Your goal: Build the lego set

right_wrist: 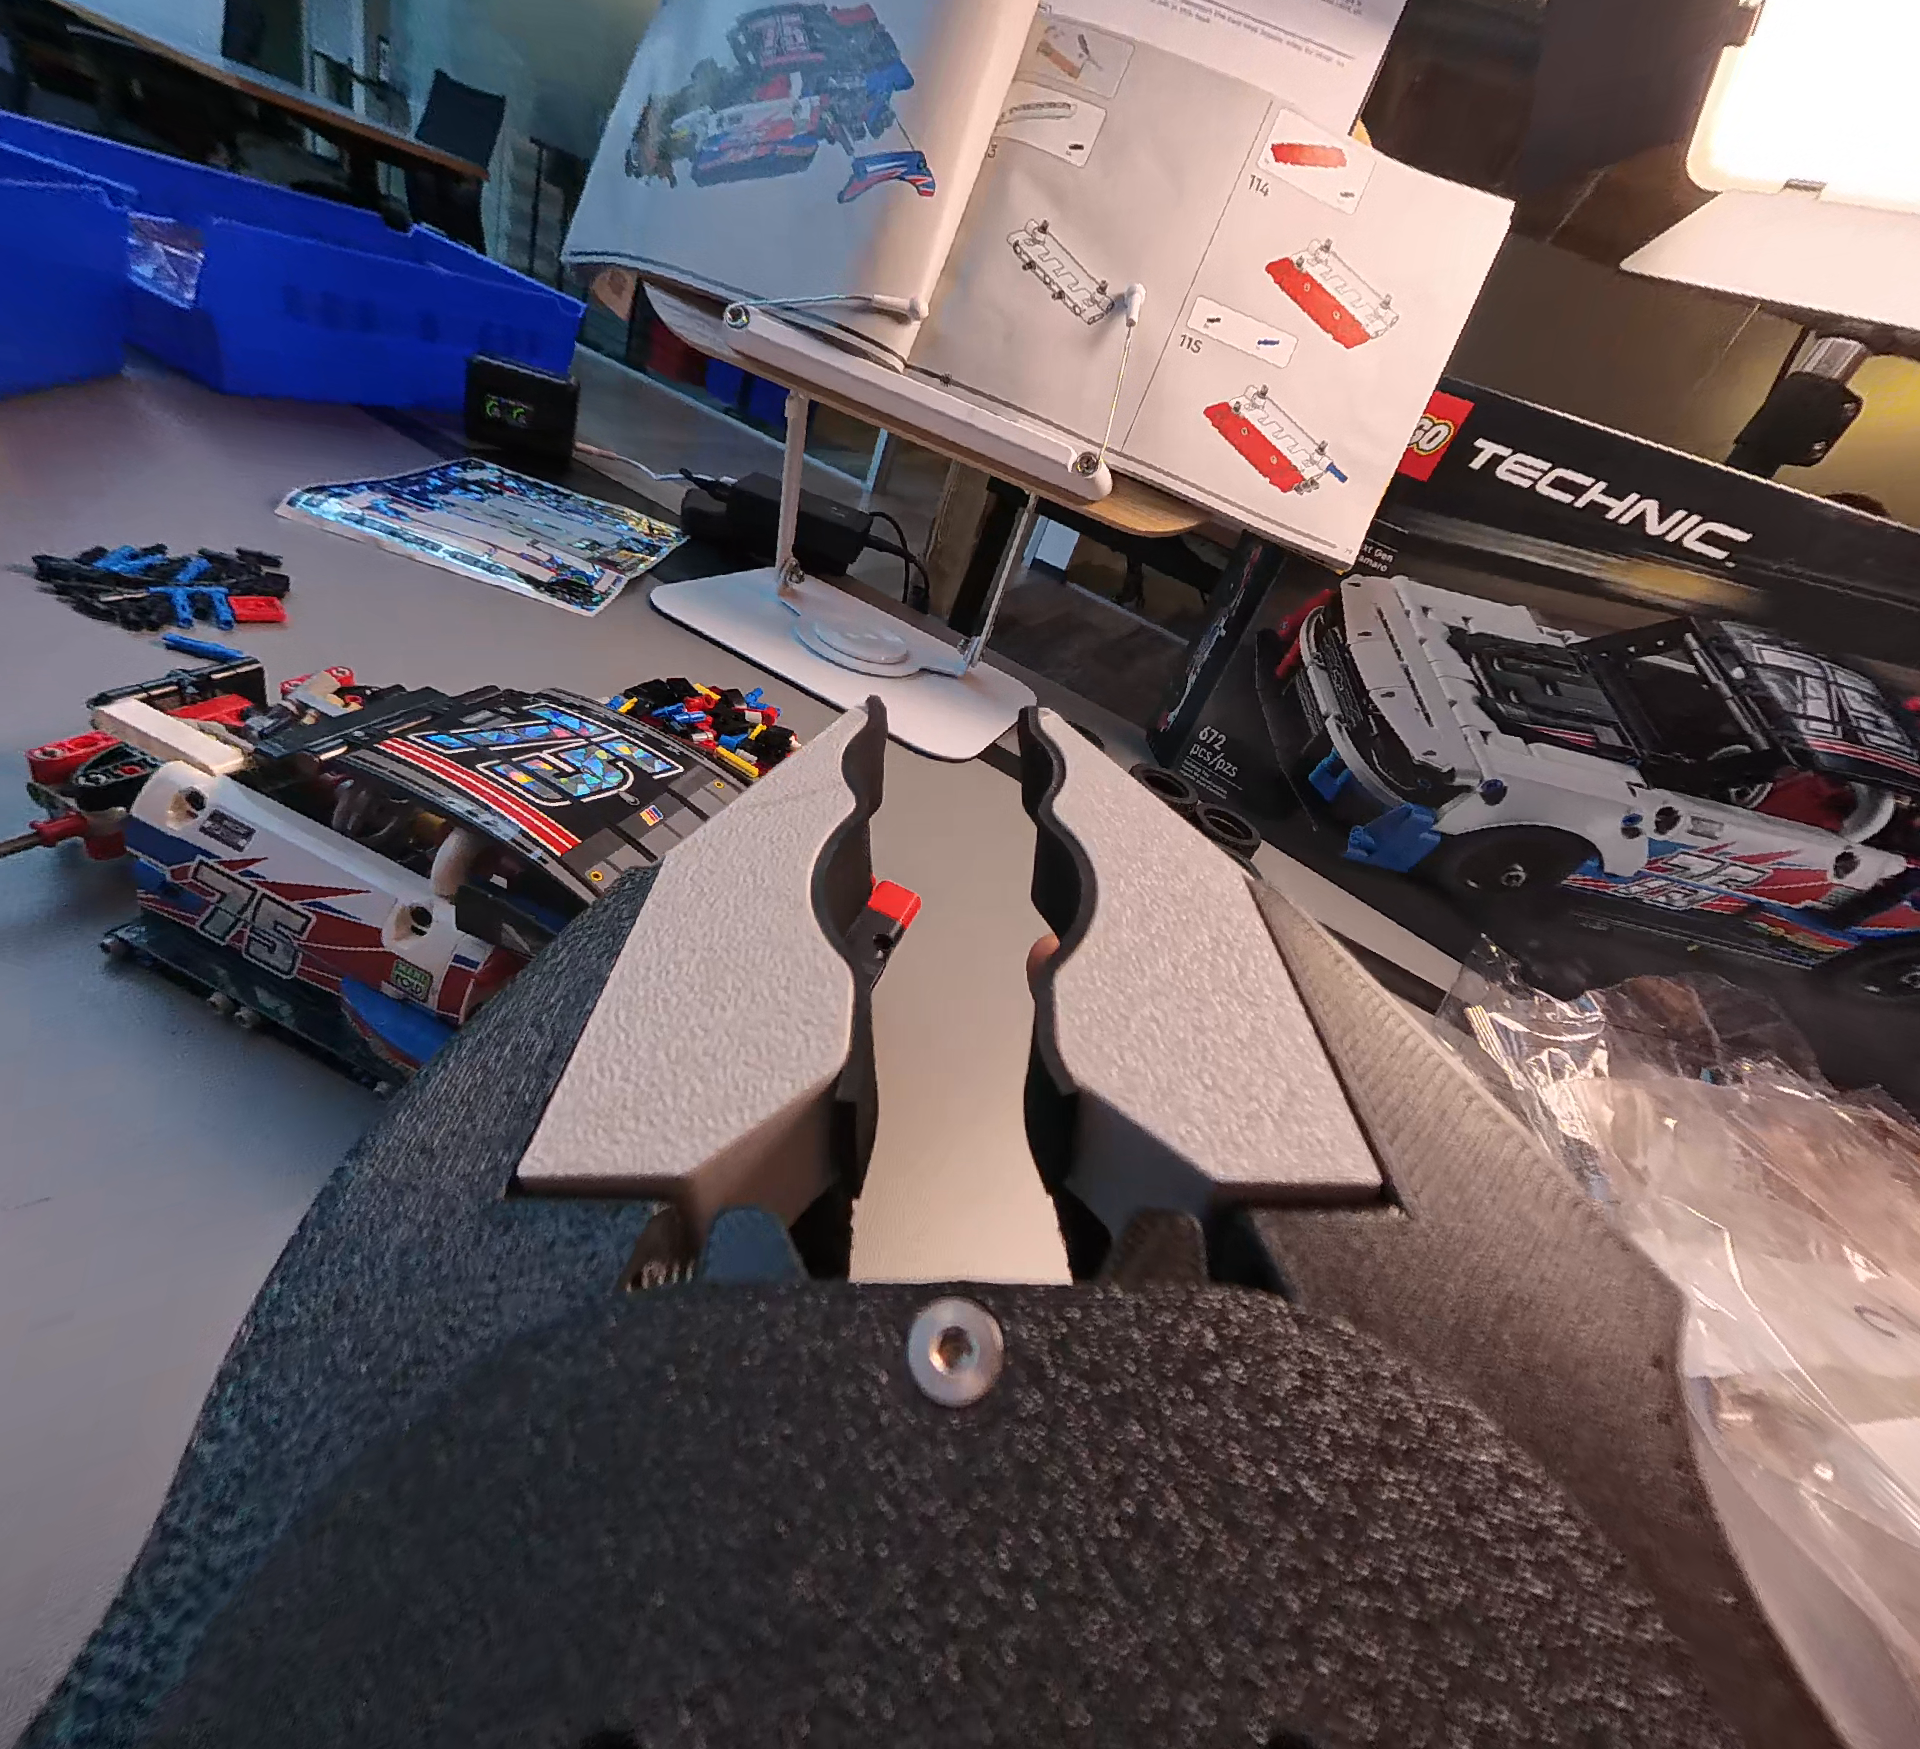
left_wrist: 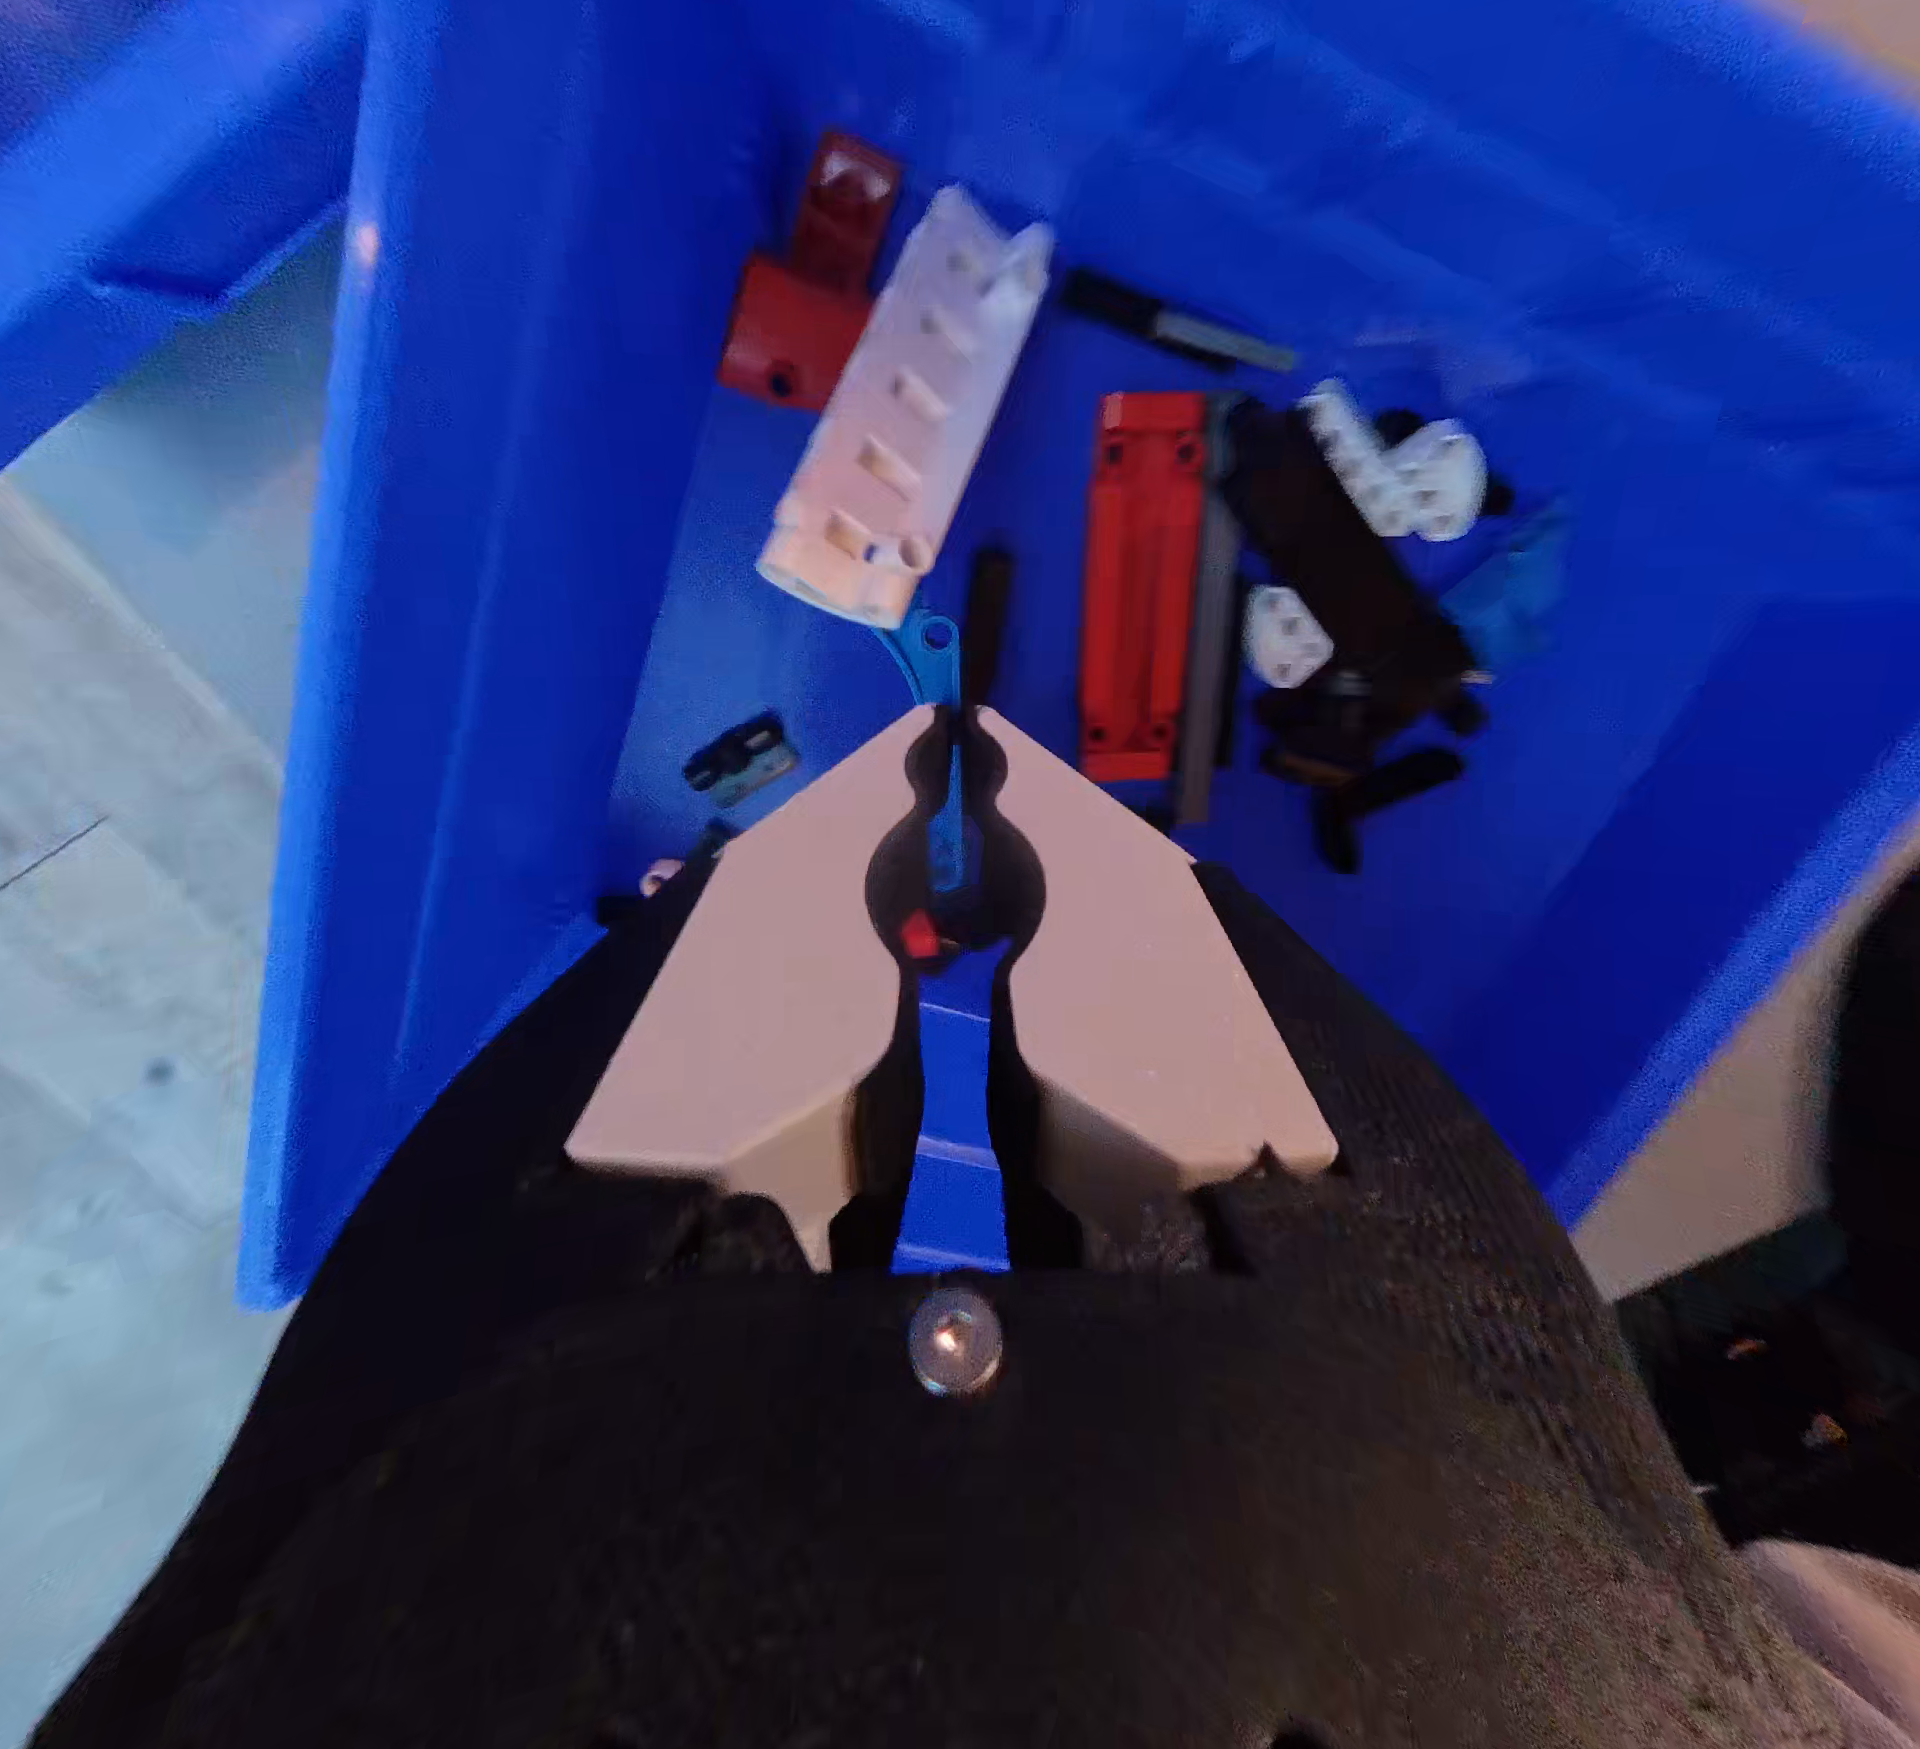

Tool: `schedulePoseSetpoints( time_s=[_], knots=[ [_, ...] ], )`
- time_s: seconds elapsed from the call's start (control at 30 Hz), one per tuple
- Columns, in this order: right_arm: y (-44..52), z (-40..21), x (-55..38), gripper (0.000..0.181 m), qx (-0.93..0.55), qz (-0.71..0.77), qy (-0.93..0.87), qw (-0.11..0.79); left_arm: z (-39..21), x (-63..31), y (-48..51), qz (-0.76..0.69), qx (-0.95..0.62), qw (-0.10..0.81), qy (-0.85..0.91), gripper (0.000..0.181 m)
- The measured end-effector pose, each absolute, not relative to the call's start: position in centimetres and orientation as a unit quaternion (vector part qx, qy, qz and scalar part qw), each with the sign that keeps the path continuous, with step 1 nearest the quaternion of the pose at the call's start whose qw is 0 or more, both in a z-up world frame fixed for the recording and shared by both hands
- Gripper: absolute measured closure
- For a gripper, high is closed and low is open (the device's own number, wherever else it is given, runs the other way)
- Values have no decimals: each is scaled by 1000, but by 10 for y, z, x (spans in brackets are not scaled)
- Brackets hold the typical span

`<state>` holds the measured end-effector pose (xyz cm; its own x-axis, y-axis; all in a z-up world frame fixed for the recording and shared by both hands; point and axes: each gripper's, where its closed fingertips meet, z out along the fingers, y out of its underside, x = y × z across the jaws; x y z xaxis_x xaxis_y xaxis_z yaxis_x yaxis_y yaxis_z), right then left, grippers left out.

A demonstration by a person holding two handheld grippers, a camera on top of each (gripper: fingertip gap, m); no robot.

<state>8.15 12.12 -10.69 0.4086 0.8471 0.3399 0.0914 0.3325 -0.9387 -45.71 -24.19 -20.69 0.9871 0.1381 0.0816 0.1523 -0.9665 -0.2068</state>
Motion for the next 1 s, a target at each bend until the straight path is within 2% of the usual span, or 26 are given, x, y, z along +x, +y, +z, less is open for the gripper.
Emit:
schedulePoseSetpoints(
  time_s=[0.03, 0.17, 0.23, 0.33, 0.47, 0.6, 0.77, 0.8, 0.9, 1.0],
  knots=[
    [121, -105, 83, 158, -502, 284, -464, 672, -189, -443, -236, -74, -984, 152, -63, 181],
    [111, -94, 80, 160, -486, 310, -464, 672, -92, -356, -203, -274, -886, 374, 25, 181],
    [100, -88, 71, 161, -474, 332, -476, 662, -55, -309, -196, -350, -824, 437, 86, 181],
    [67, -82, 50, 161, -447, 389, -520, 615, -25, -244, -184, -425, -751, 477, 167, 181],
    [9, -77, 25, 162, -372, 430, -625, 535, -20, -162, -155, -487, -691, 471, 252, 181],
    [-41, -64, 7, 164, -301, 460, -685, 479, -45, -86, -113, -526, -673, 420, 304, 181],
    [-54, -71, -14, 142, -275, 448, -720, 453, -82, -11, -74, -548, -674, 344, 356, 181],
    [-58, -78, -12, 144, -270, 449, -731, 437, -89, -1, -70, -549, -674, 330, 367, 181],
    [-64, -99, 1, 167, -253, 440, -765, 398, -101, 16, -66, -564, -666, 301, 385, 181],
    [-63, -110, 10, 174, -263, 456, -766, 369, -112, 21, -63, -577, -662, 293, 378, 181]
  ],
)
